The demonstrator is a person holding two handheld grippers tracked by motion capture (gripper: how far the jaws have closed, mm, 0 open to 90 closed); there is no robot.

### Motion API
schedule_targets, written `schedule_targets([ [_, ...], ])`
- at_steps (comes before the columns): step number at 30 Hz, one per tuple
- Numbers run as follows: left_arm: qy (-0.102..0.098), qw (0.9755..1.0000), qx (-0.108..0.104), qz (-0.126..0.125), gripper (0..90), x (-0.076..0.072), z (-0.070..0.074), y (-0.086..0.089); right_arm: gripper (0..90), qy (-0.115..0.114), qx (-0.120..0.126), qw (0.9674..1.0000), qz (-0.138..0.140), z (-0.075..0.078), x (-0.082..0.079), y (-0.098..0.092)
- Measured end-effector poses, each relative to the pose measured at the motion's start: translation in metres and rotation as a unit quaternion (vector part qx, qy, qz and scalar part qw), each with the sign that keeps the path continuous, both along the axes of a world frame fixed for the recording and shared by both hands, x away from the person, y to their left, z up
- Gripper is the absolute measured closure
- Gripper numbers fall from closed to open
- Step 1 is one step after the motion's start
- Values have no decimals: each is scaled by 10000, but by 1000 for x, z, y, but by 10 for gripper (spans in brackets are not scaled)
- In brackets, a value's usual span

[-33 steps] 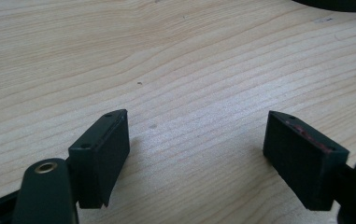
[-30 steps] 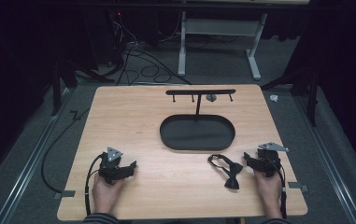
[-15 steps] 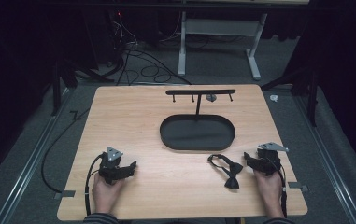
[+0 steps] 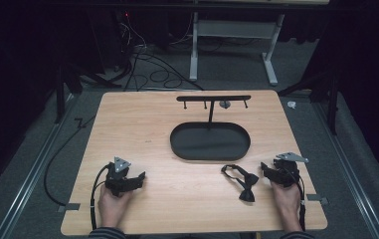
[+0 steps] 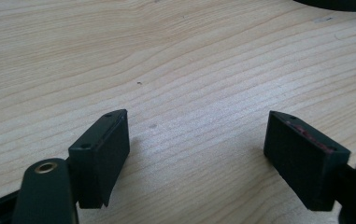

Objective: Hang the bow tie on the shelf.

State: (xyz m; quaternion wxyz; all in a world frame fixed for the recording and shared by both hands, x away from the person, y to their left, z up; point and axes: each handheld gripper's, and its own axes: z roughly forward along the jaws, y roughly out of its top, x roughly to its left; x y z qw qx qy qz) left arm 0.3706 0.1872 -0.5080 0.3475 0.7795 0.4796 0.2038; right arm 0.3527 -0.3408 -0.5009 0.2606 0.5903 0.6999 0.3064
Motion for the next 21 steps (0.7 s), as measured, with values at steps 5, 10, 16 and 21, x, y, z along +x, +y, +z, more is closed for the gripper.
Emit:
schedule_targets([
  [5, 0, 10000, 4, -2, 228, 0, 0, 0, 479, -62, 93, 9999, 24, 4, -5, -2],
  [10, 2, 10000, 3, -2, 228, 0, 0, 0, 486, -167, 226, 9996, 63, 8, -10, -4],
  [16, 2, 10000, 3, -2, 228, 0, 0, 0, 507, -160, 337, 9992, 111, 14, -15, -5],
  [21, 1, 10000, 0, 0, 228, 0, 0, 0, 515, -218, 394, 9987, 238, 20, -20, -3],
])
